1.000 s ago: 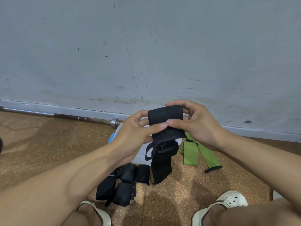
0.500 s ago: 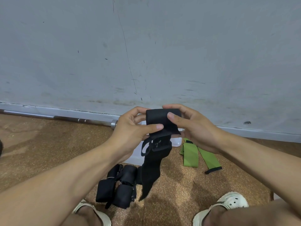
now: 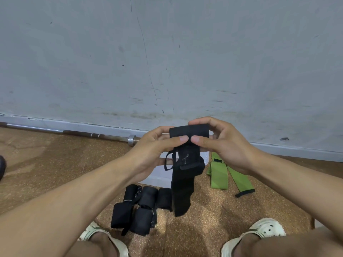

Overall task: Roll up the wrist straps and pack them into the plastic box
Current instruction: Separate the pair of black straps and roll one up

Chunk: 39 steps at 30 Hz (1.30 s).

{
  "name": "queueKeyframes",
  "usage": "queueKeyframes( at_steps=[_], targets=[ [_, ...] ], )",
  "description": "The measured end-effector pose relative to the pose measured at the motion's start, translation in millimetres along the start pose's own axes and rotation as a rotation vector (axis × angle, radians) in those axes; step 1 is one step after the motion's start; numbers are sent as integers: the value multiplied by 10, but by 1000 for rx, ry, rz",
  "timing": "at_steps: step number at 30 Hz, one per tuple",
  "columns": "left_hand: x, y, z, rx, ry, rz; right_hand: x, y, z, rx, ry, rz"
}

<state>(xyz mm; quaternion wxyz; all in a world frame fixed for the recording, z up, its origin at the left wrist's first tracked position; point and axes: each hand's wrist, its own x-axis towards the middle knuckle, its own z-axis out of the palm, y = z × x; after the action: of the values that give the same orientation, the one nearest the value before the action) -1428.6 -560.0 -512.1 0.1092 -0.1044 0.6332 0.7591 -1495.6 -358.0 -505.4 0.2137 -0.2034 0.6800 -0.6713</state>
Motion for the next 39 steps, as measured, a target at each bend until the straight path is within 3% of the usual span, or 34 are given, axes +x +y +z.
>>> queueKeyframes(
  at_steps=[5, 11, 19, 24, 29, 35, 39],
  targets=[
    [-26, 8, 2, -15, -55, -94, -9, 9, 15, -19, -34, -20],
    [-19, 25, -14, -58, -45, -72, -12, 4, -21, -87, -47, -14],
    [-7, 34, -34, -75, -39, -56, 7, 43, -23, 89, -128, 217],
    [-8, 7, 7, -192, 5, -53, 42, 70, -24, 105, -27, 132],
    [-28, -46, 100, -425, 1, -180, 36, 54, -24, 126, 40, 34],
    [-66, 9, 175, -424, -47, -232, 41, 47, -40, 101, 55, -34],
    [-61, 22, 147, -411, -19, -204, 14, 52, -48, -107, 42, -124]
  ],
)
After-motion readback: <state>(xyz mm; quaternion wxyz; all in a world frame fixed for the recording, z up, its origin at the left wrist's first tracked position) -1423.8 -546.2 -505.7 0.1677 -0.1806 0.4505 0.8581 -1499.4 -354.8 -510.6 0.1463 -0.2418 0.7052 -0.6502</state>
